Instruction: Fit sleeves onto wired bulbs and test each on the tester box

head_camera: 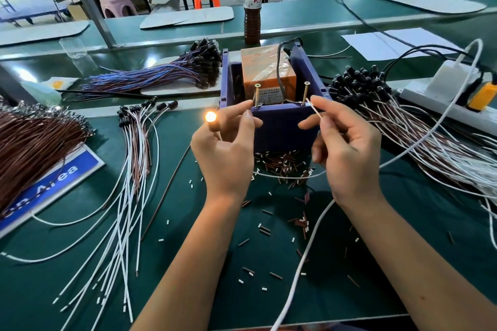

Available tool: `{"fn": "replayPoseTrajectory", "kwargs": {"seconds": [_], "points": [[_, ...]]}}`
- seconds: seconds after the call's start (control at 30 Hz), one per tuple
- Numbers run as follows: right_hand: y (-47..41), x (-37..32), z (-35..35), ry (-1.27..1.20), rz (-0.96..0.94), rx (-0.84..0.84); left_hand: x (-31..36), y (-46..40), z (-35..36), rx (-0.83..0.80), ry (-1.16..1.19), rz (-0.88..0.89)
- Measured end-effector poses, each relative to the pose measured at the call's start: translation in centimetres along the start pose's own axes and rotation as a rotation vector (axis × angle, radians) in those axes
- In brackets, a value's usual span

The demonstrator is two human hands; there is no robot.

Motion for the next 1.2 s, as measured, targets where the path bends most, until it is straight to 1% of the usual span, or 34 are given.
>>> {"fn": "replayPoseTrajectory", "kwargs": {"seconds": [0.13,0.2,0.3,0.37,0.47,0.57,0.6,0.63,0.7,0.73,0.77,0.8,0.87,0.93,1.0,1.13,1.2], "points": [[-0.3,-0.8,-0.8,-0.009,-0.011,0.053,0.5,0.3,-0.5,0.038,0.111,-0.046],[-0.6,-1.7,-1.7,0.030,-0.042,0.080,1.5,0.5,-0.1,-0.010,0.177,-0.046],[-1.5,-3.7,-4.7,0.134,-0.103,0.159,3.7,1.5,2.7,-0.204,0.260,-0.050],[-2.4,-5.2,-7.5,0.235,-0.129,0.215,5.2,2.5,5.6,-0.339,0.342,-0.100],[-3.7,-7.1,-12.9,0.393,-0.091,0.313,7.3,4.5,11.1,-0.515,0.456,-0.291],[-4.1,-8.5,-17.8,0.469,0.026,0.431,8.5,6.0,16.3,-0.689,0.417,-0.500],[-4.0,-8.9,-19.1,0.554,0.056,0.458,8.6,6.4,17.7,-0.749,0.394,-0.565],[-3.8,-9.3,-20.2,0.731,0.081,0.467,8.7,6.9,19.0,-0.807,0.377,-0.627],[-3.3,-9.5,-20.8,1.184,0.153,0.394,8.6,7.7,21.0,-0.880,0.361,-0.721],[-2.8,-9.7,-20.5,1.311,0.176,0.358,8.6,8.1,21.9,-0.892,0.353,-0.746],[-2.5,-9.8,-19.9,1.363,0.164,0.327,8.7,8.4,22.6,-0.887,0.351,-0.765],[-2.1,-9.8,-19.1,1.385,0.109,0.285,8.8,8.7,23.2,-0.863,0.362,-0.781],[-1.7,-9.6,-17.9,1.344,0.022,0.155,9.0,9.0,24.0,-0.780,0.447,-0.805],[-1.4,-9.4,-17.2,1.125,0.043,0.049,9.4,9.1,24.4,-0.710,0.488,-0.778],[-1.4,-9.2,-17.1,0.959,0.073,0.028,9.8,9.3,24.5,-0.691,0.463,-0.727],[-1.6,-8.6,-17.8,0.827,0.075,0.012,10.0,9.2,24.5,-0.680,0.412,-0.636],[-1.7,-8.8,-18.4,0.548,0.153,0.041,10.2,9.1,24.4,-0.675,0.373,-0.574]]}}
Point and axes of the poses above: each hand's wrist, its own y-axis away from the middle knuckle, its own z-axis out of the palm, x = y × z, the point moved 3 cm from there along -y, towards the middle knuckle, and after that the axes turned 9 degrees about -y, right-handed, at the moved point
